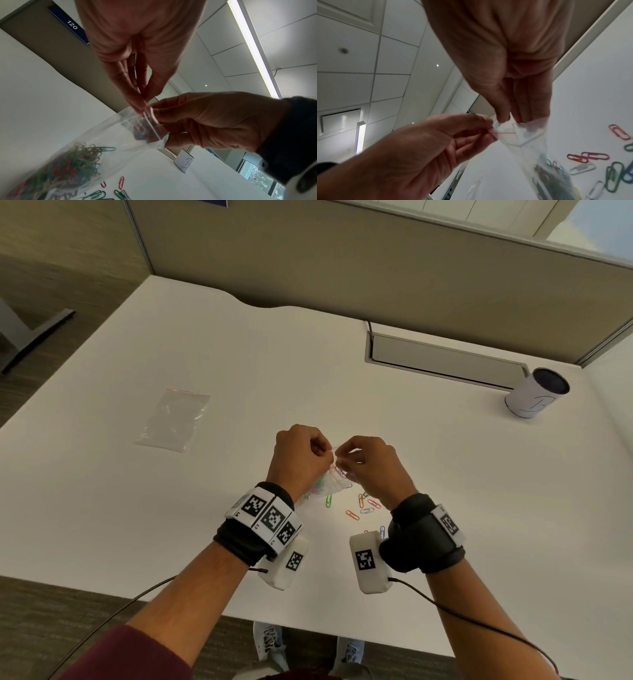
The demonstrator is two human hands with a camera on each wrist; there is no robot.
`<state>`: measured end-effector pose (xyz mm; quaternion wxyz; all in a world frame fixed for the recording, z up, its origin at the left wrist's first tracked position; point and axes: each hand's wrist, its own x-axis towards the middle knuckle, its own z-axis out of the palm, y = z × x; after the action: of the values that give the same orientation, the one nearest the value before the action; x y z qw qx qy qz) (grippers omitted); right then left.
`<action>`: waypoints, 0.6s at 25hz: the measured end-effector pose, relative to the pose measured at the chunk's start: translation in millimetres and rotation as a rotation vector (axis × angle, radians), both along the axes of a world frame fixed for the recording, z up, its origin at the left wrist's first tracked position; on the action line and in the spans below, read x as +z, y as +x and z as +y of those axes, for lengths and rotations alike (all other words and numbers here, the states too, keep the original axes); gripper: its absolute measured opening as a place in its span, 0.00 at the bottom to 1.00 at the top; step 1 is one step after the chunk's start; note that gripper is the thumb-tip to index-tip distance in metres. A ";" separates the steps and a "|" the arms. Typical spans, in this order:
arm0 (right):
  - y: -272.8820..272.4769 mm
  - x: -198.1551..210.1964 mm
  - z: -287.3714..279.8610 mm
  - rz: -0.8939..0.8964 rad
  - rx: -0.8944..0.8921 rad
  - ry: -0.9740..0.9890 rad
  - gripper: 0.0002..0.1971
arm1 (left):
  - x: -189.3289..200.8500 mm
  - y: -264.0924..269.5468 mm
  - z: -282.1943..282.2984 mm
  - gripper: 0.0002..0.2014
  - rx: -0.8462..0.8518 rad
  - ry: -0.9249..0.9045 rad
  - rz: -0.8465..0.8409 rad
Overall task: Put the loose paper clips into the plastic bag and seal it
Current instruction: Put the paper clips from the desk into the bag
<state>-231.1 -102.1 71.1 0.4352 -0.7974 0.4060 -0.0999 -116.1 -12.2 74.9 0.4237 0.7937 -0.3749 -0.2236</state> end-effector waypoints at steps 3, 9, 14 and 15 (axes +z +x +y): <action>-0.2 1.9 3.9 -0.003 0.047 -0.048 0.05 | -0.7 2.5 0.9 0.03 0.005 -0.003 0.004; -40.4 -7.1 -0.2 -0.294 -0.269 0.060 0.05 | -1.3 7.0 3.0 0.00 0.012 -0.024 0.030; -98.9 -60.4 8.9 0.228 -0.293 0.035 0.19 | -4.8 14.4 3.1 0.00 0.012 -0.056 0.029; -103.6 -71.1 14.2 0.285 -0.300 0.065 0.23 | -4.9 14.6 2.9 0.01 0.012 -0.059 0.030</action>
<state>-334.6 -87.9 -0.1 0.3791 -0.7196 0.5806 -0.0366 -101.4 -9.3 69.9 0.4539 0.7796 -0.3702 -0.2218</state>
